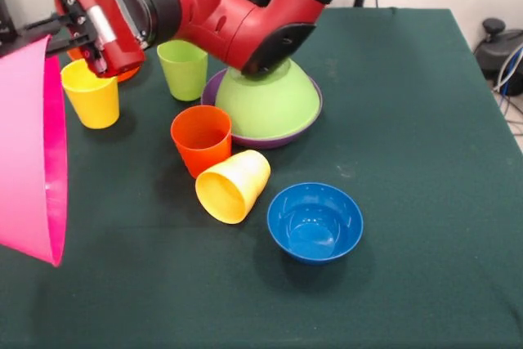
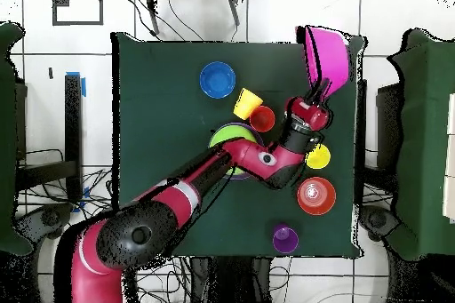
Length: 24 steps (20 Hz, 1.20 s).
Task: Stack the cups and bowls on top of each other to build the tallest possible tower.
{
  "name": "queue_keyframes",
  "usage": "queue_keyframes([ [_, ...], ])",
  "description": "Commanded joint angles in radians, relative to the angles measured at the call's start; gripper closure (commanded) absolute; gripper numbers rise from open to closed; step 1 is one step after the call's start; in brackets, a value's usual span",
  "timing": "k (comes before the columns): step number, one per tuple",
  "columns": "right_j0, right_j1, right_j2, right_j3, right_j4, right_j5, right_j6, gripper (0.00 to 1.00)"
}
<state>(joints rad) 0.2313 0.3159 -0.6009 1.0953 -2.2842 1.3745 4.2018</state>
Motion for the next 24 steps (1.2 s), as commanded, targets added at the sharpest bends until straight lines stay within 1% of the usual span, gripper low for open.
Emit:
queue_keyframes([
  [1,-0.302,-0.566,0.631,0.481,-0.586,0.013,0.508,1.0],
  [7,-0.302,-0.58,0.631,0.482,-0.578,-0.021,0.506,1.0],
  [11,-0.324,-0.601,0.66,0.498,-0.581,-0.049,0.504,1.0],
  [14,-0.328,-0.615,0.665,0.509,-0.581,-0.066,0.502,1.0],
  [21,-0.36,-0.653,0.704,0.537,-0.601,-0.092,0.5,1.0],
  [24,-0.358,-0.66,0.704,0.533,-0.594,-0.1,0.484,1.0],
])
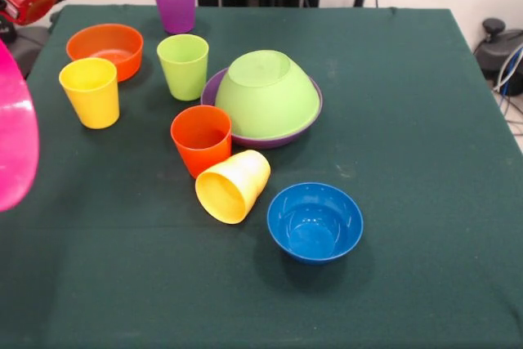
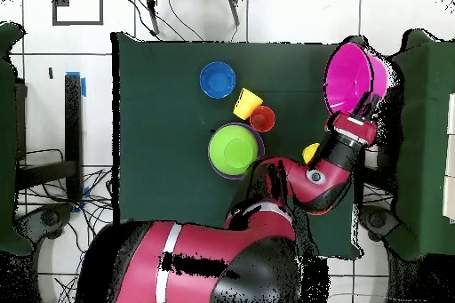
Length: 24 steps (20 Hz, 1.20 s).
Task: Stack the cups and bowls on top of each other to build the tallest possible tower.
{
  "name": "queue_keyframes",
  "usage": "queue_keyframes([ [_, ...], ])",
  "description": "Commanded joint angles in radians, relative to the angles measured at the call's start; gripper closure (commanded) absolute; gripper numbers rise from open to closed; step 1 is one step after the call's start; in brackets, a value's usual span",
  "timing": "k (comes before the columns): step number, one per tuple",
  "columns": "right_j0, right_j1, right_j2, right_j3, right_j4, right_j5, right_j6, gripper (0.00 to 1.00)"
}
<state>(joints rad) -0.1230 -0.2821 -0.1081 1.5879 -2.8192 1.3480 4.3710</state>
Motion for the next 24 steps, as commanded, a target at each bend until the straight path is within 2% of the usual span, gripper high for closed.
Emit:
queue_keyframes([
  [1,-0.005,-0.06,0.213,0.034,-0.059,-0.067,0.301,1.0],
  [8,-0.007,-0.049,0.195,0.008,-0.089,-0.032,0.199,1.0],
  [10,-0.004,-0.037,0.193,-0.02,-0.071,-0.025,0.155,1.0],
  [15,-0.019,-0.026,0.228,-0.126,-0.005,-0.089,0.055,1.0],
  [24,-0.021,-0.027,0.257,-0.217,0.047,-0.159,-0.004,1.0],
])
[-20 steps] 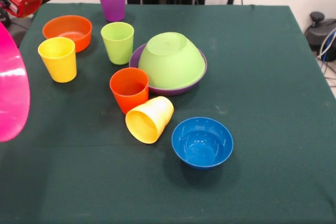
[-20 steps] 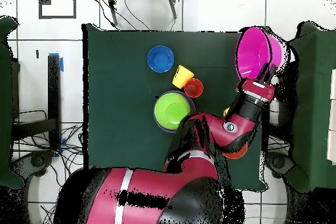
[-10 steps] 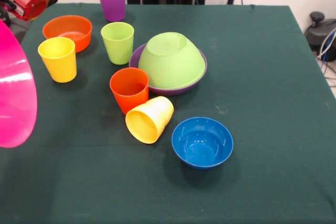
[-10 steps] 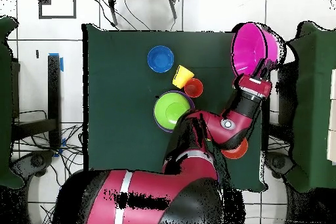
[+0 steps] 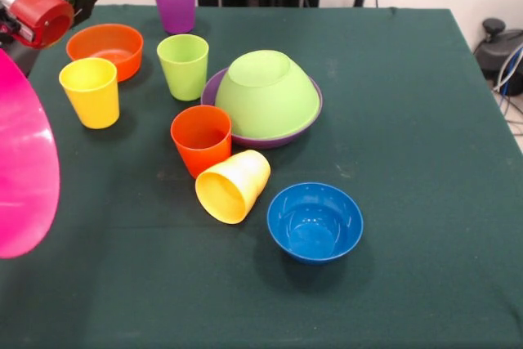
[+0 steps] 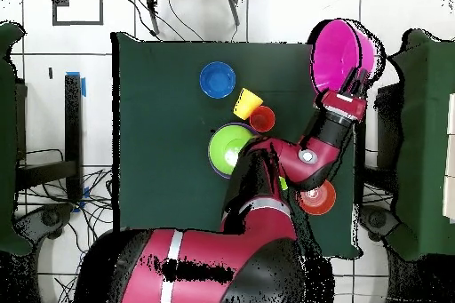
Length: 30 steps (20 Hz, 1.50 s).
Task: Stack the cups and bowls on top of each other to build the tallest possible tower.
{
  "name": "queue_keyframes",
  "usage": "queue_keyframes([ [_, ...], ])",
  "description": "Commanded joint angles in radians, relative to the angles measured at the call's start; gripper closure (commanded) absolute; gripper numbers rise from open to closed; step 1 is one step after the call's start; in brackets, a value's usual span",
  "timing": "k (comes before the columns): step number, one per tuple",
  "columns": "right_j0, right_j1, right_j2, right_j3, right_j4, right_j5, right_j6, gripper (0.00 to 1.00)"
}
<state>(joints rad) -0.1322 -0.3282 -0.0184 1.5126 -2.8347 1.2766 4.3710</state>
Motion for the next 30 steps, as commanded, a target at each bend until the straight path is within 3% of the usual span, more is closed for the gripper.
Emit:
queue_keyframes([
  [1,-0.01,0.016,0.168,-0.158,0.068,-0.102,-0.017,1.0],
  [6,-0.002,0.005,0.168,-0.202,0.093,-0.172,-0.05,1.0],
  [14,0.023,0.103,0.167,-0.25,0.109,-0.088,-0.055,1.0],
  [17,0.041,0.139,0.144,-0.264,0.125,-0.161,-0.17,1.0],
  [20,0.06,0.168,0.122,-0.258,0.111,-0.18,-0.197,1.0],
  [24,0.087,0.178,0.082,-0.239,0.09,-0.321,-0.267,1.0],
  [25,0.099,0.174,0.065,-0.249,0.138,-0.401,-0.339,1.0],
  [27,0.123,0.18,0.031,-0.264,0.191,-0.469,-0.425,1.0],
  [30,0.155,0.191,-0.009,-0.286,0.281,-0.496,-0.519,1.0],
])
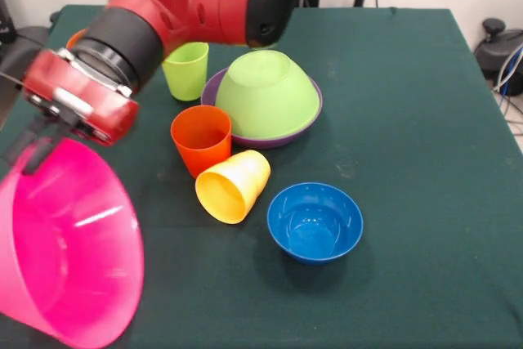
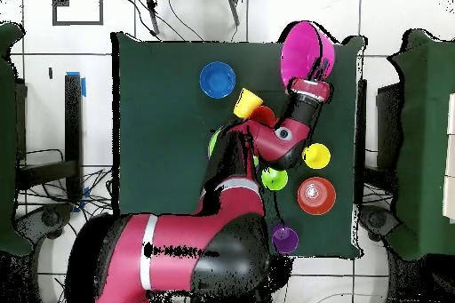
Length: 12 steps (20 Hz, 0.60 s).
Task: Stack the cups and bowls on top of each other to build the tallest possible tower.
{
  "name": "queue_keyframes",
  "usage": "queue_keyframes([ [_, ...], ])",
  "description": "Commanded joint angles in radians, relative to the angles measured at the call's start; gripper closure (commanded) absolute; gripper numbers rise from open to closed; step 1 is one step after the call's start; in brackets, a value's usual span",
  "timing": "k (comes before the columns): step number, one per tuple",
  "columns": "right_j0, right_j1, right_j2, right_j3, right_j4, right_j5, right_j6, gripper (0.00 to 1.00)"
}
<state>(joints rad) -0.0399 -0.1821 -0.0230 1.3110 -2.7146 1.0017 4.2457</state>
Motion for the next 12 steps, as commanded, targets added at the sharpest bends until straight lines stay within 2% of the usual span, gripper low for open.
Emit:
queue_keyframes([
  [1,0.079,0.047,-0.024,-0.091,0.183,-0.242,-0.426,1.0],
  [3,0.113,0.052,-0.063,-0.103,0.228,-0.282,-0.49,1.0],
  [7,0.16,0.063,-0.116,-0.119,0.289,-0.292,-0.602,1.0],
  [12,0.172,0.088,-0.125,-0.099,0.193,-0.207,-0.573,1.0],
])
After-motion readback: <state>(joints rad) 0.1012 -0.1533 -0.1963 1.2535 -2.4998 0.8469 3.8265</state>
